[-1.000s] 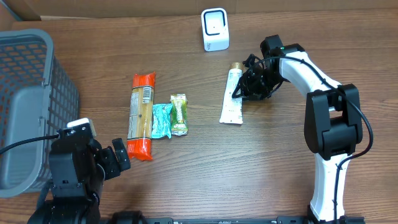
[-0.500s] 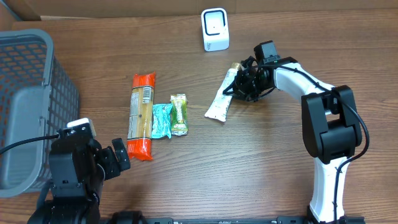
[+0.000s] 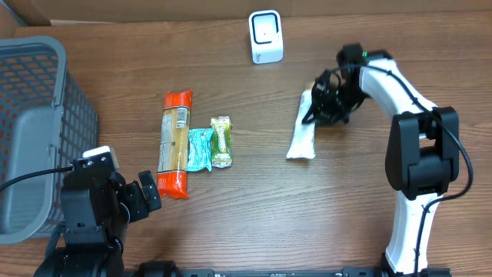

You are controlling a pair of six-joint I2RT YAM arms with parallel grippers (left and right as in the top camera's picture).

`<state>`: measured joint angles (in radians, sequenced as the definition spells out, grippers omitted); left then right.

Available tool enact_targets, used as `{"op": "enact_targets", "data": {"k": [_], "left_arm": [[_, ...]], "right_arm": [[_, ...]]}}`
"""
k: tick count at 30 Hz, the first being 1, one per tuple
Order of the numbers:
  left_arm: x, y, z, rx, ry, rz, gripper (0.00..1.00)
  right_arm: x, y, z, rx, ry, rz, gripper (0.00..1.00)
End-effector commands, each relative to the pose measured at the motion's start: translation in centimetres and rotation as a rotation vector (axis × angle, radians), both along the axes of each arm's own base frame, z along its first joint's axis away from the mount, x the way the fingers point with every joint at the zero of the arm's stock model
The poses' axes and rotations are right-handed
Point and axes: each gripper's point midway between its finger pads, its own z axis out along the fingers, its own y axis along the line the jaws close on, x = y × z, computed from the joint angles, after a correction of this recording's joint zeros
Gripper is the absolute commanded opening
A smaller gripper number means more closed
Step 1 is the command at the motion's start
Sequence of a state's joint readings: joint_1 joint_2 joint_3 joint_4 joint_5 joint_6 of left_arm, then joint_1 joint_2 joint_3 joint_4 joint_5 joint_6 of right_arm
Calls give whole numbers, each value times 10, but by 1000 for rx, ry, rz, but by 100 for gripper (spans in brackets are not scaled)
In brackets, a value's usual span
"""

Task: Scan the item barcode
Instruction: 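Lift the white tube upright toward the barcode scanner, then hold the white tube against the front of the scanner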

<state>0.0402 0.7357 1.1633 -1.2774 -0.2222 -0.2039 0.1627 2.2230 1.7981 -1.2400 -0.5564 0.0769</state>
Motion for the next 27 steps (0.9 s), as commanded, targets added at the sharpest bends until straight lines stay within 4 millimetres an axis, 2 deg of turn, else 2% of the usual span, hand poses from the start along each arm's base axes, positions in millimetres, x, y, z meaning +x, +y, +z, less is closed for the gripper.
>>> {"op": "enact_targets", "data": {"k": [1,3,4,6,10,11,12,14,16,20,23,27], "left_arm": [[-1,4,0,6,-4,23,100],[-1,4,0,6,-4,23,100],[-1,4,0,6,-4,23,100],[-1,4,0,6,-4,23,100],[-1,4,0,6,-4,23,100],[-1,4,0,6,-4,23,100],[-1,4,0,6,-4,23,100],[-1,4,0,6,-4,23,100],[-1,4,0,6,-4,23,100],[-1,4,0,6,-4,23,99],[-1,4,0,6,-4,23,100],[-1,4,0,6,-4,23,100]], "right_arm": [[42,-10,89,-197,-363,120,4],[62,-12,116,-279,-484,120,4],[70,-6,128,-273,-550,145,4],[74,10,141,-212,-623,218,4],[84,42,159,-72,-717,241,4],[90,41,160,-99,-743,234,4],[103,36,161,-201,-798,210,4],[114,32,163,-306,-848,188,4],[134,25,178,-546,-973,134,4],[151,16,208,-769,-1111,63,4],[162,17,233,-850,-1218,25,4],[168,20,243,-836,-1262,-4,4]]}}
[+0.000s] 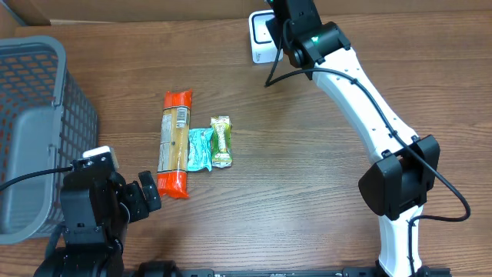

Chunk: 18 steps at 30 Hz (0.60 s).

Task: Scan the item barcode
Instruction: 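Hold the white tube against the front of the scanner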

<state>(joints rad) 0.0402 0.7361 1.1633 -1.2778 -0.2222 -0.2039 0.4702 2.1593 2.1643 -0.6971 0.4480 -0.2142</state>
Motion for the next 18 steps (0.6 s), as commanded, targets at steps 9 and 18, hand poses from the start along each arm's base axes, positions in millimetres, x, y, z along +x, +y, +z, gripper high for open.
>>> {"op": "enact_targets", "data": {"k": [9,18], "left_arm": [[-1,4,0,6,-5,23,100],[-1,4,0,6,-5,23,99]], "right_arm": [[7,-27,49,-124,-124,-40,4],[20,-26,97,-290,-302,-23,3]]}}
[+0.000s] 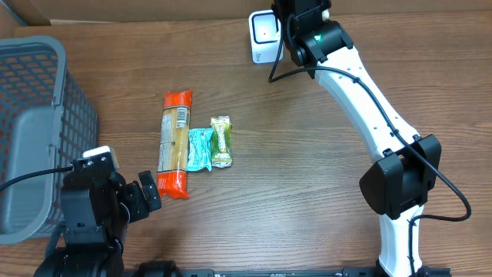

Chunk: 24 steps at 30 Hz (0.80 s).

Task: Scan the item barcode
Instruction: 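Hold the white tube against the front of the scanner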

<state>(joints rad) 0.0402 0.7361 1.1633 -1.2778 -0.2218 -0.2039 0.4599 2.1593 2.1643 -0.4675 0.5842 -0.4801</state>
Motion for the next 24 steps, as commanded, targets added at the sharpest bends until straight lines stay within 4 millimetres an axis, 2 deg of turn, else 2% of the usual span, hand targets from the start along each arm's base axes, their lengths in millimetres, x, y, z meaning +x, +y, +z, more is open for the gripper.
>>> {"op": "enact_targets", "data": {"k": [1,3,5,12,18,22,24], "left_arm": [[-1,4,0,6,-5,23,99],[-1,4,0,6,-5,23,100],[-1,4,0,6,-5,23,100],[-1,4,0,6,-5,23,99],[-1,4,0,6,-5,23,100],[-1,4,0,6,-5,23,99],[-1,4,0,6,-5,23,100]], "right_arm": [[-5,-7,49,-118,-95,4,4],[-1,-1,45,-176,-87,50,4],[6,5,26,-268,-43,117,4],[35,18,-48,-440,42,189,4],[53,29,-93,-467,51,206,4],[56,34,-120,-474,86,233,4],[57,33,-126,-477,92,233,4]]}}
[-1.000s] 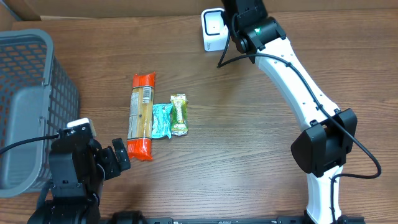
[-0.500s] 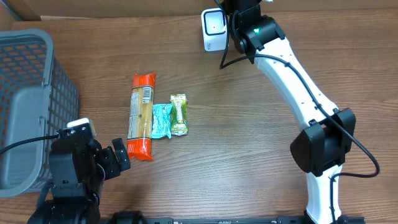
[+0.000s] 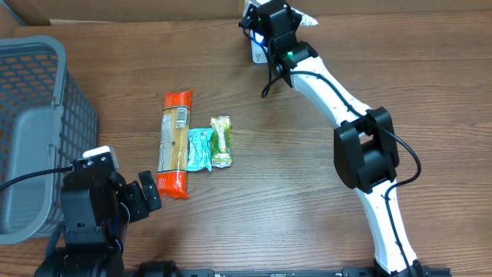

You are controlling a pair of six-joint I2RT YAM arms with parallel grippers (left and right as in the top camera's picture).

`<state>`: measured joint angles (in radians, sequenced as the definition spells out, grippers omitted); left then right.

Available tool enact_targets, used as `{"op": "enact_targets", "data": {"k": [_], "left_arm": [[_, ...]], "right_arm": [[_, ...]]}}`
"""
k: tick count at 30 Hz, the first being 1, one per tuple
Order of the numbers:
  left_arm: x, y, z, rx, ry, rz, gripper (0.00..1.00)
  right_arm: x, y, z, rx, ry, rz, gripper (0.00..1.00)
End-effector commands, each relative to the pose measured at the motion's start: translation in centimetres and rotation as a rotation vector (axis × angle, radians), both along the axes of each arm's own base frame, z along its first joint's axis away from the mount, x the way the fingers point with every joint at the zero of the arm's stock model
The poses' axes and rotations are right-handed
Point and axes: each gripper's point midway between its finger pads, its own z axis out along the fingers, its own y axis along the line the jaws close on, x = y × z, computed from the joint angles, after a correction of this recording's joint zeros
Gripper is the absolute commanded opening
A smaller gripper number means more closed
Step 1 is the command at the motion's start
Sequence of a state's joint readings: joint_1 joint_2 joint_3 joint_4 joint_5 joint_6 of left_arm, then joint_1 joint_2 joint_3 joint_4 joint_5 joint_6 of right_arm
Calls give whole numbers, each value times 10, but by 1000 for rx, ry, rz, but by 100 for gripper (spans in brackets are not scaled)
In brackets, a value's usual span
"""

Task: Scan the item barcode
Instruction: 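Hold the white tube against the front of the scanner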

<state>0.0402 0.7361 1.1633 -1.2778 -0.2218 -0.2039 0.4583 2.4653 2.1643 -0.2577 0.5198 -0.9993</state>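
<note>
At the table's far edge my right gripper point(image 3: 270, 21) is shut on a white packet point(image 3: 306, 18); only one end of the packet shows, sticking out to the gripper's right. The gripper hangs right over the white barcode scanner point(image 3: 256, 51) and covers most of it. Three more items lie side by side at centre left: a long orange-ended pasta pack point(image 3: 174, 144), a teal wrapper point(image 3: 201, 148) and a green snack pack point(image 3: 221, 141). My left gripper point(image 3: 147, 196) rests near the front left, open and holding nothing, just short of the pasta pack's near end.
A grey mesh basket point(image 3: 34, 131) fills the left side of the table. Cardboard runs along the far edge behind the scanner. The right arm's white links point(image 3: 338, 81) cross the right half of the table diagonally.
My right gripper has shifted left and nearer over the scanner, now hiding most of it. The white packet's end now shows at its right. The left arm stayed still.
First my right gripper was at the white packet lying on the table's right middle. By the following moment the packet was off the table and the gripper was up beside the scanner. It stayed there, and now sits over the scanner with the packet.
</note>
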Motion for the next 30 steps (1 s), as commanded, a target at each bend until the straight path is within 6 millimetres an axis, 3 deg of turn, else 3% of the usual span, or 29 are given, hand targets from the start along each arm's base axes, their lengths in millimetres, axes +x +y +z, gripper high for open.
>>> {"op": "enact_targets", "data": {"k": [1,13,21,30], "left_arm": [[-1,4,0,6,-5,23,100],[-1,4,0,6,-5,23,100],[-1,4,0,6,-5,23,99],[-1,4,0,6,-5,23,100]], "right_arm": [[6,-3,22,23,-55,-7,4],[9,-10,16,18,-47,-18,4],[13,-20,-14,-67,11,1,4],[12,-19,-15,-68,12,3,4]]}}
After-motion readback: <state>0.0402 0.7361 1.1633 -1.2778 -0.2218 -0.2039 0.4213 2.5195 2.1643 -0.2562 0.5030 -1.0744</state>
